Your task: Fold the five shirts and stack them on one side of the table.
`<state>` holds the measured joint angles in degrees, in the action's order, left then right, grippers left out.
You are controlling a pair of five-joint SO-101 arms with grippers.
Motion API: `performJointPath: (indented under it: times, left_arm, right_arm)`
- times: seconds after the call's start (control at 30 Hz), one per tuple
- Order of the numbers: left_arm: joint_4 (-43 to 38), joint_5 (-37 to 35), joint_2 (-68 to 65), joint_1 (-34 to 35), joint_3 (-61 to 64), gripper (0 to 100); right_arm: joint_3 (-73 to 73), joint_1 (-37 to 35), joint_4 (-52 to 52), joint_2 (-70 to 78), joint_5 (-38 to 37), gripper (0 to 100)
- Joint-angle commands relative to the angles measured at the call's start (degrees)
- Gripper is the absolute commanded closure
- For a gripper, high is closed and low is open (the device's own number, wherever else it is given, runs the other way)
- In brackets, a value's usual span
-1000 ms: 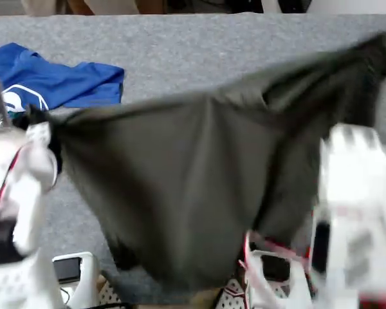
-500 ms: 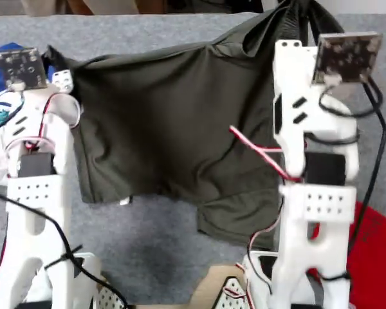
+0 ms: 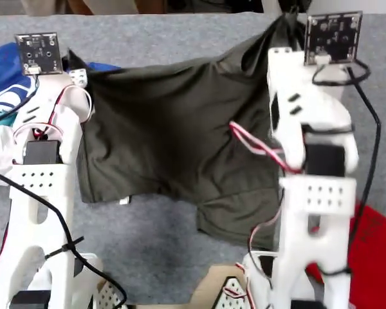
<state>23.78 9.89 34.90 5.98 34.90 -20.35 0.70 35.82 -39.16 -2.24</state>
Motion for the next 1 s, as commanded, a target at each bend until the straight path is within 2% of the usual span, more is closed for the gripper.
performJointPath:
  times: [0.0, 0.17, 0.37, 0.53, 0.73, 0.97]
  left_arm:
    - [5.36, 0.53, 0.13, 0.0, -2.37, 98]
    - [16.7, 0.53, 0.13, -0.09, -2.37, 98]
    - [30.59, 0.97, -0.04, -0.09, -2.37, 98]
    - [37.89, 8.53, 0.13, -0.97, 0.62, 98]
    - [38.95, 9.49, 0.13, 0.35, 6.95, 98]
    - [33.58, 9.41, -0.31, 0.7, 10.29, 98]
  right_arm:
    - [3.12, -0.75, 11.69, -6.99, -5.8, 99.4]
    - [1.98, -0.4, 29.71, -12.53, -14.77, 99.4]
    - [-3.47, -0.48, 45.27, -20.18, -20.4, 99.4]
    - [-9.63, -0.75, 54.68, -30.2, -23.38, 99.4]
    - [-20.44, -0.84, 58.81, -41.19, -23.38, 99.4]
    - [-28.35, -0.84, 57.93, -46.02, -23.47, 99.4]
